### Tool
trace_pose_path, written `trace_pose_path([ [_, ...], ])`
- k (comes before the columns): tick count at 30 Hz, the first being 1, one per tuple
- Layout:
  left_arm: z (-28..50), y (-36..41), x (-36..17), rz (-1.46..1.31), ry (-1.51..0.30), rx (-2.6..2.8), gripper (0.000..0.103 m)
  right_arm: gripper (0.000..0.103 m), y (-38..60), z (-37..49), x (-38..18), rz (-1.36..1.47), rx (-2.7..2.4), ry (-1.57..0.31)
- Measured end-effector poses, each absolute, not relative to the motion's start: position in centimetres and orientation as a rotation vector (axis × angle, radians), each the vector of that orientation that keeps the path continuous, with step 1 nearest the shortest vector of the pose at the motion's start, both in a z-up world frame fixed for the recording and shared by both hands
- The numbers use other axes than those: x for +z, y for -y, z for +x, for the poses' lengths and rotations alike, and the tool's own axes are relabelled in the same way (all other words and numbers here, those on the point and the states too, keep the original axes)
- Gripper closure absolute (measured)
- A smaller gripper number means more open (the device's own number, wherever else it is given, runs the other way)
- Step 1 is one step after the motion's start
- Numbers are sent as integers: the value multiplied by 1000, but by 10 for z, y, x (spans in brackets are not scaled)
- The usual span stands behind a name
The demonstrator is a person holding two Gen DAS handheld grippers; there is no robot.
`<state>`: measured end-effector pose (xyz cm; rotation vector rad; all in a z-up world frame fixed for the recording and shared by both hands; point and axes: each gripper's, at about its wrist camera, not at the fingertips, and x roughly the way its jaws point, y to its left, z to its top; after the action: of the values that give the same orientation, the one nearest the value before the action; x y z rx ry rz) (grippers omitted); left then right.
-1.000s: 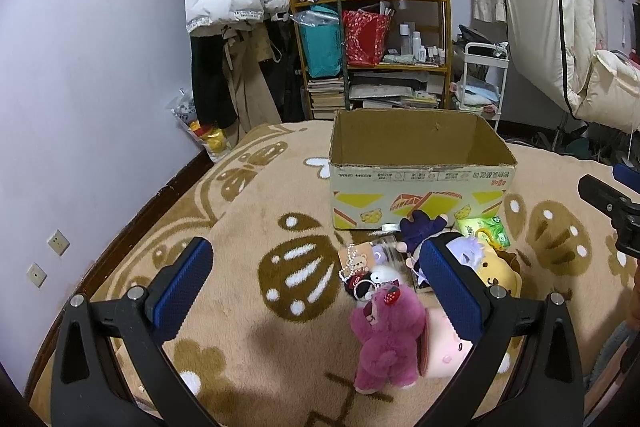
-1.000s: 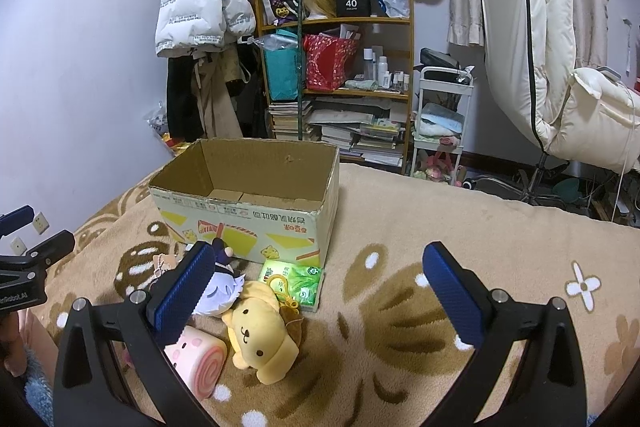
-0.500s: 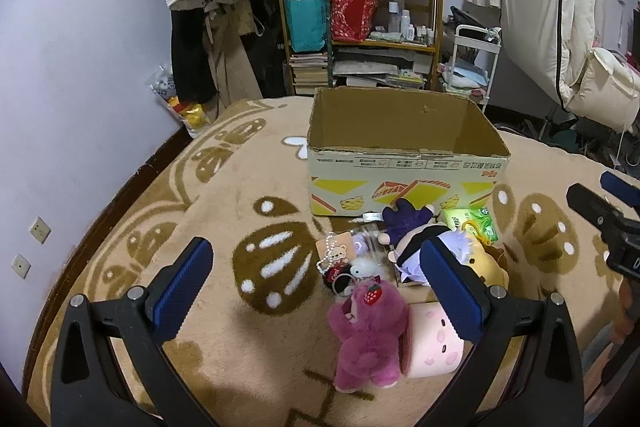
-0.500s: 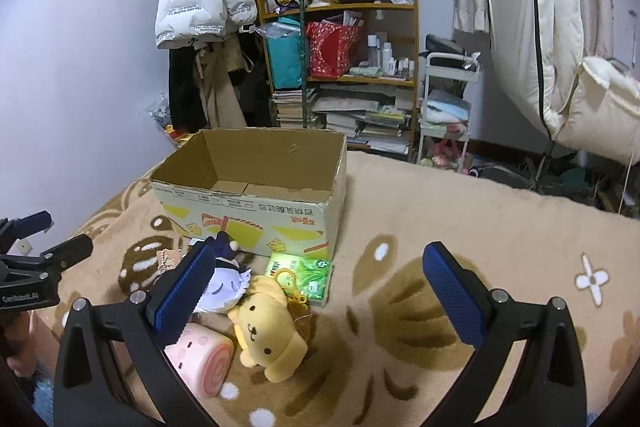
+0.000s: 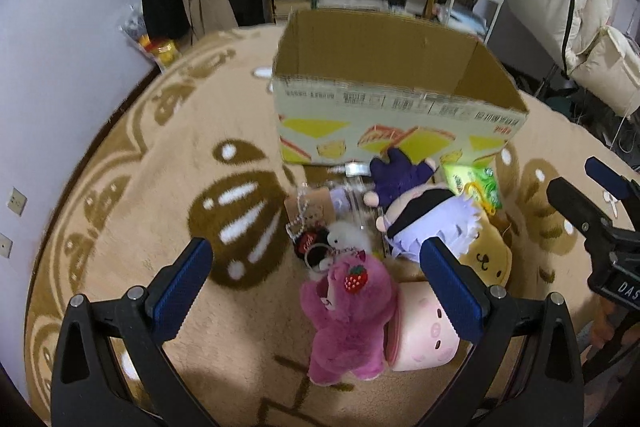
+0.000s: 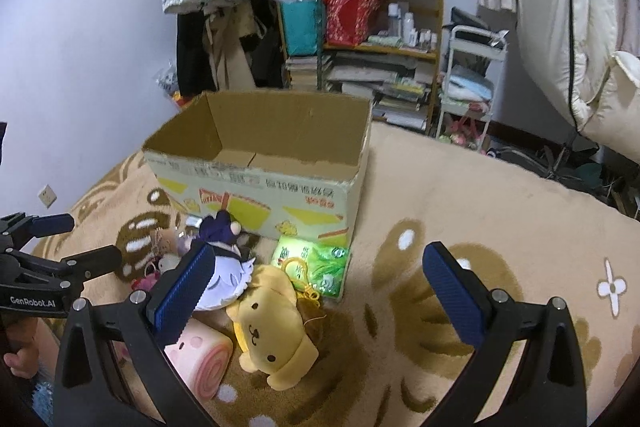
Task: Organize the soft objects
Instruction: 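Lower the left tool onto the pink bear while the right tool lowers onto the yellow dog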
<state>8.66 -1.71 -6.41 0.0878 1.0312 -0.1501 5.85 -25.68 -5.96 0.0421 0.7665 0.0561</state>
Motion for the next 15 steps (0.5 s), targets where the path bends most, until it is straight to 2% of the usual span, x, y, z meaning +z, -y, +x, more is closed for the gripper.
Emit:
trace_pose_path([
  [15, 105, 23, -115, 102, -1233, -199, 1, 0, 254, 83, -123, 90, 109, -1016],
])
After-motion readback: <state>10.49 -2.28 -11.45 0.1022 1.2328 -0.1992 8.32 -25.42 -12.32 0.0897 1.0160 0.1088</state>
